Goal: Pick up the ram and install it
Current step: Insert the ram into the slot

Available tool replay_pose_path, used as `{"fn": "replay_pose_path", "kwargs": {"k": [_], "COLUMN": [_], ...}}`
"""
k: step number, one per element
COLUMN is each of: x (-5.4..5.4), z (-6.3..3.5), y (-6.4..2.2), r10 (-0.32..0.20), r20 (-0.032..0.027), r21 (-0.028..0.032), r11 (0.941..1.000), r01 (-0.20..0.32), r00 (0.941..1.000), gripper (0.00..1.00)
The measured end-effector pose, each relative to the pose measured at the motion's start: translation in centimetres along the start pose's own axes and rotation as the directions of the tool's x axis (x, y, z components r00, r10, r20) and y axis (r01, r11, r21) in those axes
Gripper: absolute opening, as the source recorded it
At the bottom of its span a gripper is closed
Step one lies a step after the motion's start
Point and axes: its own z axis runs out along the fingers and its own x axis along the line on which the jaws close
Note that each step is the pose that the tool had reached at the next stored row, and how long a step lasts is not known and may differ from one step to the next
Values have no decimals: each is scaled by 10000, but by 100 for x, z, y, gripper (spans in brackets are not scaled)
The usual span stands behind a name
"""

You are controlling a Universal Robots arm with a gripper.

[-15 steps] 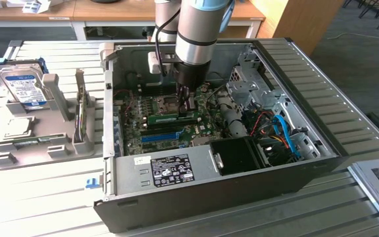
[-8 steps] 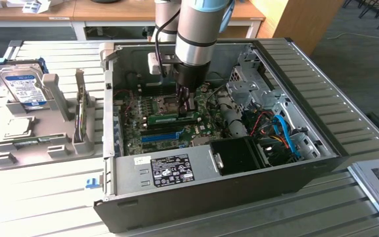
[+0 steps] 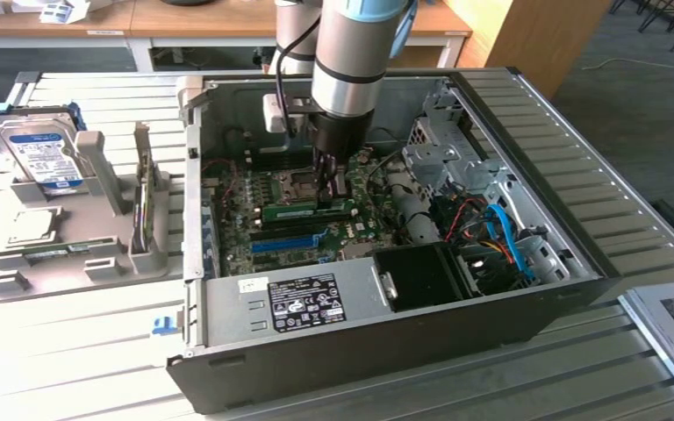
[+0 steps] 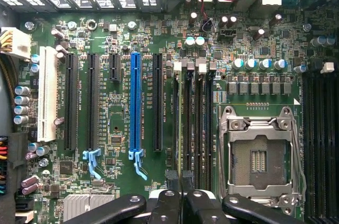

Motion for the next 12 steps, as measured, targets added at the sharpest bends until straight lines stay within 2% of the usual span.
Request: {"fn": "replay_pose_path", "kwargs": {"k": [12], "x": [0], "z": [0], "y": [-1], "r10": [-208], "r20": [-10], "r21": [1], "r11": [9998], "r01": [208], "r00": [9998], "gripper": [12]}}
